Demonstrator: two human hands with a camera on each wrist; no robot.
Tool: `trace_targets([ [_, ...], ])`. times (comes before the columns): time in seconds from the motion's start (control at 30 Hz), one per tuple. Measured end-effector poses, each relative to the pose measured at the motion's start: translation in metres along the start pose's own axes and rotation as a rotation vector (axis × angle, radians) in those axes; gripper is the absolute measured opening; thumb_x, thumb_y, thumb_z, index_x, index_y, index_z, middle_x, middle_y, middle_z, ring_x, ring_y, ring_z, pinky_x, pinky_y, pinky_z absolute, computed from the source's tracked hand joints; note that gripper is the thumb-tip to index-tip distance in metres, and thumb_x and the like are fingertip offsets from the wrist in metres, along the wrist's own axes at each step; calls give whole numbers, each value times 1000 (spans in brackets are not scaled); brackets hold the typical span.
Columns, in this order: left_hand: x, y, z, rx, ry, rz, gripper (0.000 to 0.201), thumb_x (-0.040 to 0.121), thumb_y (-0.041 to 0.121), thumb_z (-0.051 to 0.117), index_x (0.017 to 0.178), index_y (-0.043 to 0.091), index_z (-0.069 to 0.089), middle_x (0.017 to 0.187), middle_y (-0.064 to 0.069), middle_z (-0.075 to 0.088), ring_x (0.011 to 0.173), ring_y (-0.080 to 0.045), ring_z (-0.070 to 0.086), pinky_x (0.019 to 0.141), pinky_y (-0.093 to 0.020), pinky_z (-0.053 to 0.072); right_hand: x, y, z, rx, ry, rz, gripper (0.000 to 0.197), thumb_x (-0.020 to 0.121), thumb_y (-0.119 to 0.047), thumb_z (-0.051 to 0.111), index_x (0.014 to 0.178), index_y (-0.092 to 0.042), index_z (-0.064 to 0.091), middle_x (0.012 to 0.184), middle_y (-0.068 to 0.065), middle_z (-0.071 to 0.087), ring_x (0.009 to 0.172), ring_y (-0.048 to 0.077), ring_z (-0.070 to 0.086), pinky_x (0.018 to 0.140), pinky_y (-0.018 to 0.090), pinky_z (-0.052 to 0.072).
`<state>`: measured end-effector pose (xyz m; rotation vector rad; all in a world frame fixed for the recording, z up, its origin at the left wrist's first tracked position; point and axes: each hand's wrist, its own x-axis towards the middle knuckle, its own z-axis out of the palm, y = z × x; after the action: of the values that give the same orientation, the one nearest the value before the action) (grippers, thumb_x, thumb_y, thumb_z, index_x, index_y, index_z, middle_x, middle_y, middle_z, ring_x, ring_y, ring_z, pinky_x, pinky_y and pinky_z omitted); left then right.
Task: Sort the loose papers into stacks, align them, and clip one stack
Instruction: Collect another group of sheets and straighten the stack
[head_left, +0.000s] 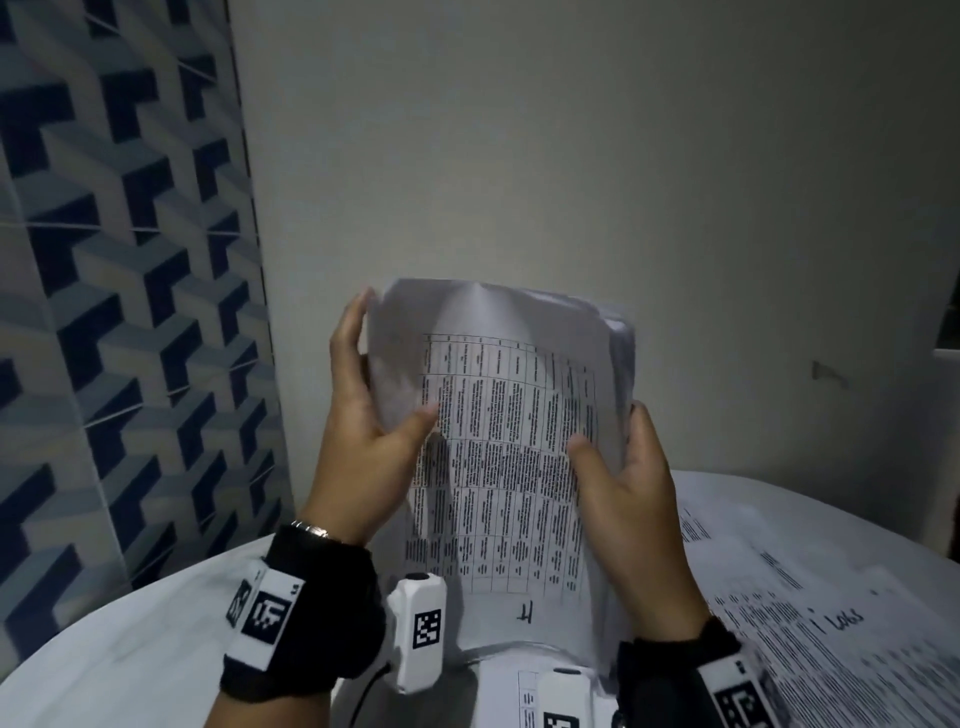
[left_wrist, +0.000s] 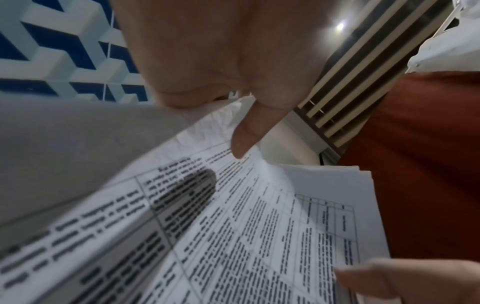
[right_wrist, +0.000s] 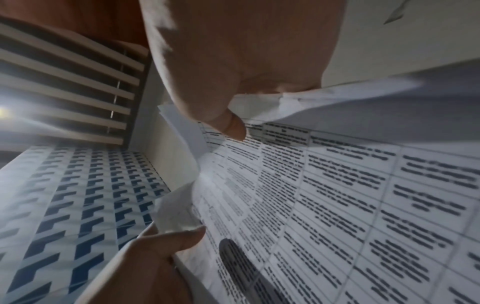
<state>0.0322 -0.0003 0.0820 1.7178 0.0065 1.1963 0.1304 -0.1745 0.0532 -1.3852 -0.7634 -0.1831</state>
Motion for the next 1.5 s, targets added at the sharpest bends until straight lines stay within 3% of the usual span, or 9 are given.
trace_targets([
  [0.17, -2, -1, 9, -86, 52, -7, 92, 88, -22, 55, 140, 48, 27, 128, 3, 61, 108, -3, 68, 78, -22, 60, -1, -2, 0, -25, 63, -86, 21, 106, -13, 49, 124, -23, 54, 98, -14, 67, 81, -10, 63, 65, 5, 47],
  [0.33, 4, -13, 6, -88, 13, -139, 64, 90, -17, 57, 119, 39, 53, 114, 6, 69, 105, -8, 70, 80, -24, 60, 3, 0, -5, -14, 61, 10, 28, 100, -8, 52, 116, -32, 55, 95, -13, 70, 77, 6, 68, 62, 16, 56],
  [0.43, 4, -32, 1, -93, -71, -355, 57, 88, -14, 62, 126, 29, 58, 118, 4, 73, 110, -13, 70, 93, -35, 58, 7, 16, -8, 21, 42, 198, 27, 94, -3, 52, 111, -24, 57, 95, -8, 70, 74, 16, 65, 59, 22, 53],
  [0.57, -1, -56, -2, -138, -110, -545, 36, 92, -3, 65, 120, 19, 67, 118, -2, 77, 109, -24, 73, 96, -41, 56, 9, 30, -9, 50, 53, 316, 16, 90, -6, 56, 103, -13, 64, 93, 9, 68, 87, 30, 64, 80, 40, 52],
  [0.8, 8, -44, -5, -108, -55, -409, 37, 92, 4, 69, 126, 17, 64, 119, 1, 75, 109, -13, 72, 93, -28, 55, 9, 21, -7, 123, 91, 199, 28, 91, -4, 57, 99, -29, 67, 101, -2, 75, 96, 20, 70, 86, 34, 55],
  [0.93, 0, -54, -15, -103, -133, -496, 50, 77, 14, 80, 125, 14, 67, 121, -4, 76, 117, -24, 70, 110, -50, 48, 8, 39, -7, 108, 48, 366, 23, 77, -6, 61, 95, -18, 67, 99, 10, 73, 95, 36, 68, 91, 52, 54],
  [1.17, 2, -40, -6, -94, -18, -362, 36, 88, 5, 74, 119, 18, 62, 112, 2, 77, 105, -15, 74, 96, -34, 59, 6, 32, 5, 99, 69, 273, 31, 98, -11, 59, 122, -31, 64, 117, -13, 71, 113, 8, 65, 106, 37, 47],
  [1.37, 2, -20, -10, 504, 201, -204, 93, 75, 16, 87, 147, 35, 29, 153, 1, 41, 141, -25, 37, 117, -51, 33, 13, 23, -5, 433, 281, 285, 27, 99, -5, 59, 116, -25, 65, 109, -14, 76, 108, 9, 71, 101, 40, 53],
  [1.5, -6, -11, 11, 201, 271, -430, 125, 69, 10, 92, 158, 36, 6, 163, -7, 27, 146, -29, 33, 120, -53, 29, 17, 22, -13, 673, 421, 393, 32, 100, -6, 58, 131, -13, 61, 126, 14, 71, 116, 33, 69, 101, 54, 53],
])
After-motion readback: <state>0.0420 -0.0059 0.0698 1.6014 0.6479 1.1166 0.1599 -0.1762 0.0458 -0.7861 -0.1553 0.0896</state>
